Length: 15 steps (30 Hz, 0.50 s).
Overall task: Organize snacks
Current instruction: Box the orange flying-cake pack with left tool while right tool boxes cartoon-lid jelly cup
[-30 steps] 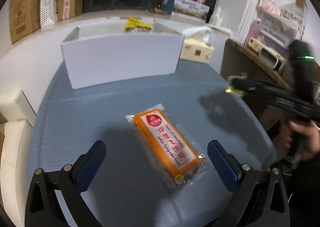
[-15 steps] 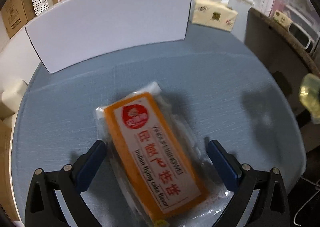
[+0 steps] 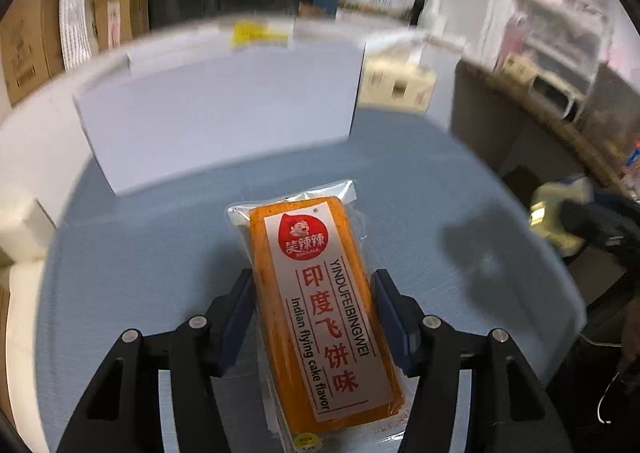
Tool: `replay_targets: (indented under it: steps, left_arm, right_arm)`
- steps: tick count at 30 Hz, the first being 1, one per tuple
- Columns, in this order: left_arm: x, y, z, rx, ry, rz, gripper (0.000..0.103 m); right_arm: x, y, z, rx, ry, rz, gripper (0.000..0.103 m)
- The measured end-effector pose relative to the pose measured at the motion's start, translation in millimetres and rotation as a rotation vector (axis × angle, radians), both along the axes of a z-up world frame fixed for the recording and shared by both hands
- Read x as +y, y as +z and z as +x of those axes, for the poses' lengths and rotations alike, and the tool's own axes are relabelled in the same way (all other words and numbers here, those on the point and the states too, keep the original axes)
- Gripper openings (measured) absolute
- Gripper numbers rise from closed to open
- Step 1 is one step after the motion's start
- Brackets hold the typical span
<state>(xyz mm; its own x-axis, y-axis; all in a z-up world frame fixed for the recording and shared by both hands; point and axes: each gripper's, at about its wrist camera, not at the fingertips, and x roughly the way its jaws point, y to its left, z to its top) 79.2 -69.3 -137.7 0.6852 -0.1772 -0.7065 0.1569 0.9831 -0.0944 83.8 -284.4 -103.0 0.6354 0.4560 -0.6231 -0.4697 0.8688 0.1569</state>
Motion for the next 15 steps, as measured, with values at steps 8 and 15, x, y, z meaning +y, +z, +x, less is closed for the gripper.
replay_targets:
  steps: [8,15]
  left_arm:
    - [41.5,68.7,-12.9,-0.168,0.01,-0.052,0.063]
    - [89.2,113.2,54.9,-0.238,0.047,-0.107,0.063]
  right_arm:
    - [23.2,18.5,8.2,-0.054,0.045,0.058,0.05]
    - [56.4,51.4,67.6,-0.065,0.062,0.133,0.05]
